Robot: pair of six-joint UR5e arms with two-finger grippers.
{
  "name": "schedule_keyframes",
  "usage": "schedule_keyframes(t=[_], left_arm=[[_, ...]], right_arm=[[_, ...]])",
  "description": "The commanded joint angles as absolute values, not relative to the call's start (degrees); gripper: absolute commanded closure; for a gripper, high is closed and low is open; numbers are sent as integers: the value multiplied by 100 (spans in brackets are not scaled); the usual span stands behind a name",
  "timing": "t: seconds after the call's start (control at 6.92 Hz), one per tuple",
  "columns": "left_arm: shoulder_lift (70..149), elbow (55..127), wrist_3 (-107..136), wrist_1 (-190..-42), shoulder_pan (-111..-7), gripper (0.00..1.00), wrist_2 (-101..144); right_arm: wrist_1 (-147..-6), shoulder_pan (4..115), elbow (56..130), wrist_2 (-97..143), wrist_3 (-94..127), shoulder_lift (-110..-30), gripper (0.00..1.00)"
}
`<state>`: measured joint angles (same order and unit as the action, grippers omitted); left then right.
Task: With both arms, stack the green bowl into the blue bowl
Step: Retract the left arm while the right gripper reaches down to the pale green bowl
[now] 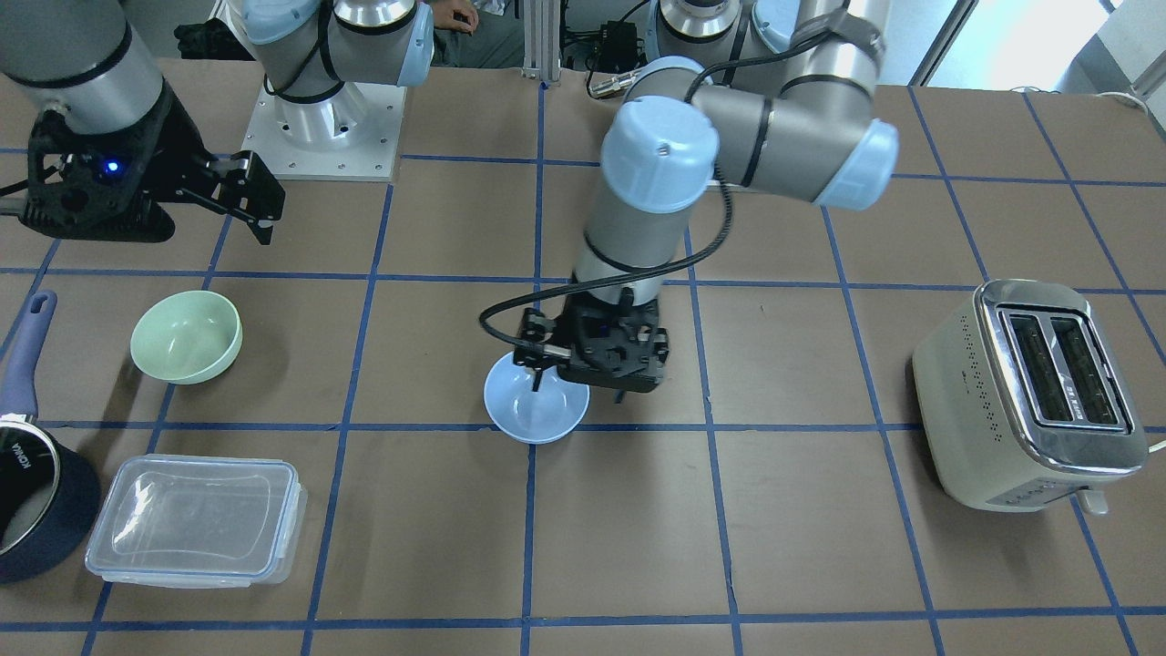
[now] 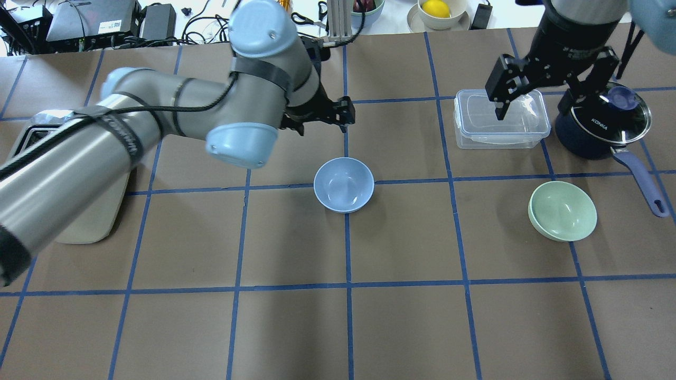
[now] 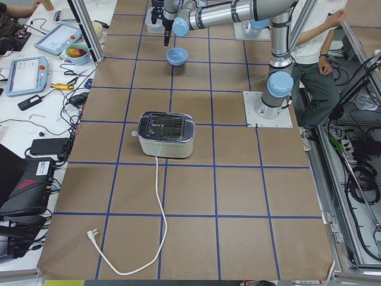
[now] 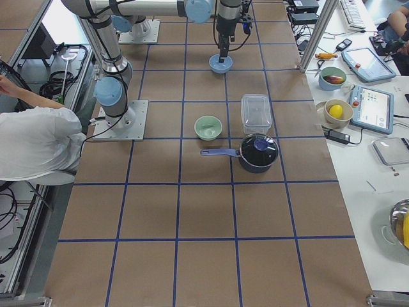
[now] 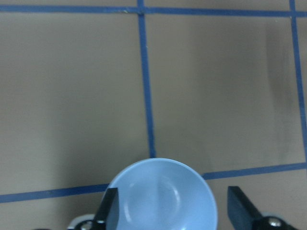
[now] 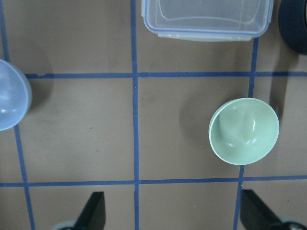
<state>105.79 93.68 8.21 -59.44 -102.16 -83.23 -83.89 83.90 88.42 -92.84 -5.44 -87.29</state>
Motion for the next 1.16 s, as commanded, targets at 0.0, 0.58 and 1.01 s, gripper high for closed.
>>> schedule_keyframes(t=[0.0, 0.58, 1.01], left_arm=[[9637, 9282, -610, -7508, -8970, 0, -8288], [8666, 9061, -739, -8613, -8798, 0, -8780], [8770, 9000, -199, -8763, -8780, 0, -8859]], right_arm=[[-9580, 7658, 9953, -9352, -1374, -8710, 0], [-12112, 6279, 11790, -9255, -3169, -8623, 0], [-12437, 5722, 12181, -9176, -3604, -8342, 9]])
